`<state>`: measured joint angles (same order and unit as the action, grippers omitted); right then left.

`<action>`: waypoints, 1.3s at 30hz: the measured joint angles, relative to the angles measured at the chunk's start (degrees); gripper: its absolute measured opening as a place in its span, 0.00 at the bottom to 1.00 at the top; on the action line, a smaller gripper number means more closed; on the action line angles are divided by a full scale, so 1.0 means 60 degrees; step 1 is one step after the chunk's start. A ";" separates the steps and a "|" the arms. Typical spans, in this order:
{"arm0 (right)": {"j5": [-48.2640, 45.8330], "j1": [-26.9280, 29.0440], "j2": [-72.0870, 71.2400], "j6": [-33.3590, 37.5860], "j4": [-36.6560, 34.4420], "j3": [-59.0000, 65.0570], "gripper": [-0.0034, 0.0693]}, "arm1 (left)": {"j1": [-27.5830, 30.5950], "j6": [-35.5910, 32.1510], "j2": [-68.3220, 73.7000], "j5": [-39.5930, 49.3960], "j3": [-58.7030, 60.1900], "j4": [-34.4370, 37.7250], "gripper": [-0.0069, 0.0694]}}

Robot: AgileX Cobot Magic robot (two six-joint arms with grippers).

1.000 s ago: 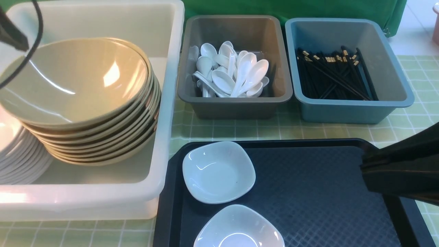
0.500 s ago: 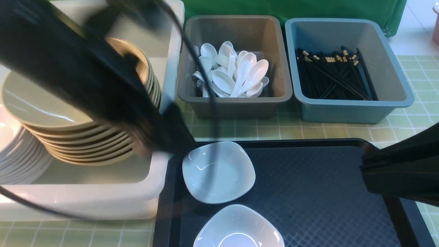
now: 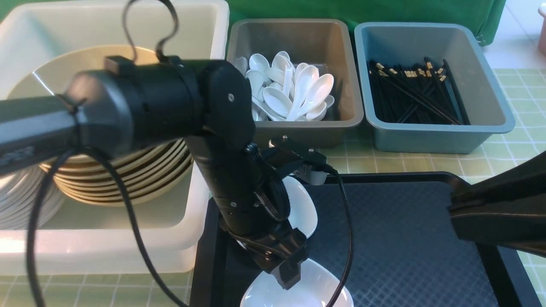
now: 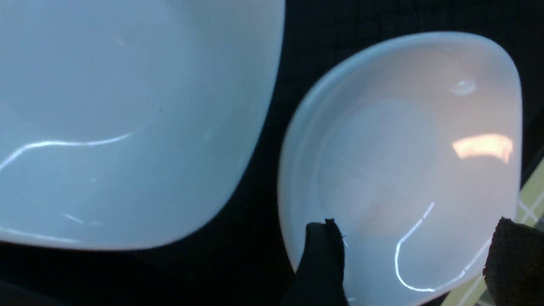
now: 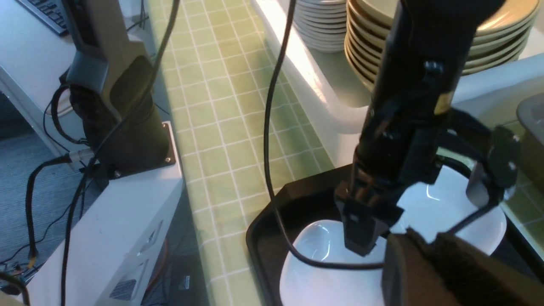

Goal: On green table put chopsticks spoon bowls plates into blue grey white boxes.
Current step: 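Grasp the small white bowl on the black tray by its rim with the left gripper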

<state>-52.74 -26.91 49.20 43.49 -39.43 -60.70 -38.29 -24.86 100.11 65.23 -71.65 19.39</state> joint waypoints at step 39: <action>0.0103 0.0000 0.0000 0.0000 0.0000 0.0000 0.20 | 0.0010 0.0101 0.1408 0.0176 0.0000 0.0016 0.12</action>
<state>-52.12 -26.91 49.20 43.49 -39.43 -60.70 -38.23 -24.26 108.56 66.29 -71.65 19.49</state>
